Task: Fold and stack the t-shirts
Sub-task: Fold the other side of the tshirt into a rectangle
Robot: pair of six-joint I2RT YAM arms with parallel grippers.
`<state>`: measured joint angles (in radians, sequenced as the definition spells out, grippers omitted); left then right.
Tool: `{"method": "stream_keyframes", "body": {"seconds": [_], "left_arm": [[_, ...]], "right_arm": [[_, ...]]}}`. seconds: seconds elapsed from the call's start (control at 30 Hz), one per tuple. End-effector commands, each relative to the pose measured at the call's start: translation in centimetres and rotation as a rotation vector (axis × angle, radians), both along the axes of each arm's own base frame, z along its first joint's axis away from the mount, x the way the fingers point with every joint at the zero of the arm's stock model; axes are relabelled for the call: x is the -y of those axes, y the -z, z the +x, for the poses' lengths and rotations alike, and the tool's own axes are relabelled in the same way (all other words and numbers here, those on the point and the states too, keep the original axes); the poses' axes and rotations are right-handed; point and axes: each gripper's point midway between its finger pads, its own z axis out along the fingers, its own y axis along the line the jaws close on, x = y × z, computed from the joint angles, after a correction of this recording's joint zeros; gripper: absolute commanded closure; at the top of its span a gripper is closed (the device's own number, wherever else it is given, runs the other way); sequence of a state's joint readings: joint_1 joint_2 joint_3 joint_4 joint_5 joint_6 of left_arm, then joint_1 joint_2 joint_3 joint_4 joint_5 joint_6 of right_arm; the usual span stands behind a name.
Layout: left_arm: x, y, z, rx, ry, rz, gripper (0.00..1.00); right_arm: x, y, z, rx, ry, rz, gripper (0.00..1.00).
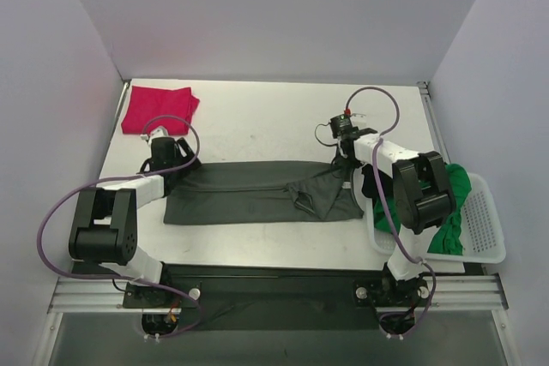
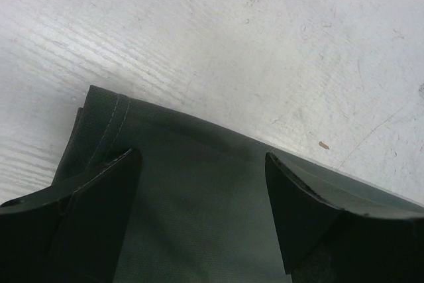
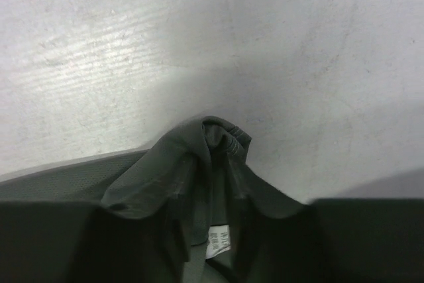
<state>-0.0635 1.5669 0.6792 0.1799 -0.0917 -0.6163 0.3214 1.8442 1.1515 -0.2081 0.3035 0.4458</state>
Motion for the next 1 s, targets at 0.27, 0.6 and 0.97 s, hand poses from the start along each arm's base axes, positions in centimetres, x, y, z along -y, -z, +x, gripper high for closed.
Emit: {"method": "stream_keyframes", "body": {"seconds": [0.27, 0.6, 0.97], "left_arm": [[3.2, -8.8, -1.8, 0.166, 0.079, 0.101, 0.11], [9.6, -10.2, -3.9, 0.247, 0.237, 0.086, 0.11], [12.2, -5.8, -2.9, 0.169, 0.291, 0.085, 0.1]], "right_arm": [[-4.3, -6.3, 0.5, 0.108, -0.143, -0.095, 0.44], [-7.5, -4.5, -5.0, 0.066, -0.193, 0.015, 0.44], [-11.6, -1.5, -9.5, 0.012, -0.293, 0.11, 0.46]]}}
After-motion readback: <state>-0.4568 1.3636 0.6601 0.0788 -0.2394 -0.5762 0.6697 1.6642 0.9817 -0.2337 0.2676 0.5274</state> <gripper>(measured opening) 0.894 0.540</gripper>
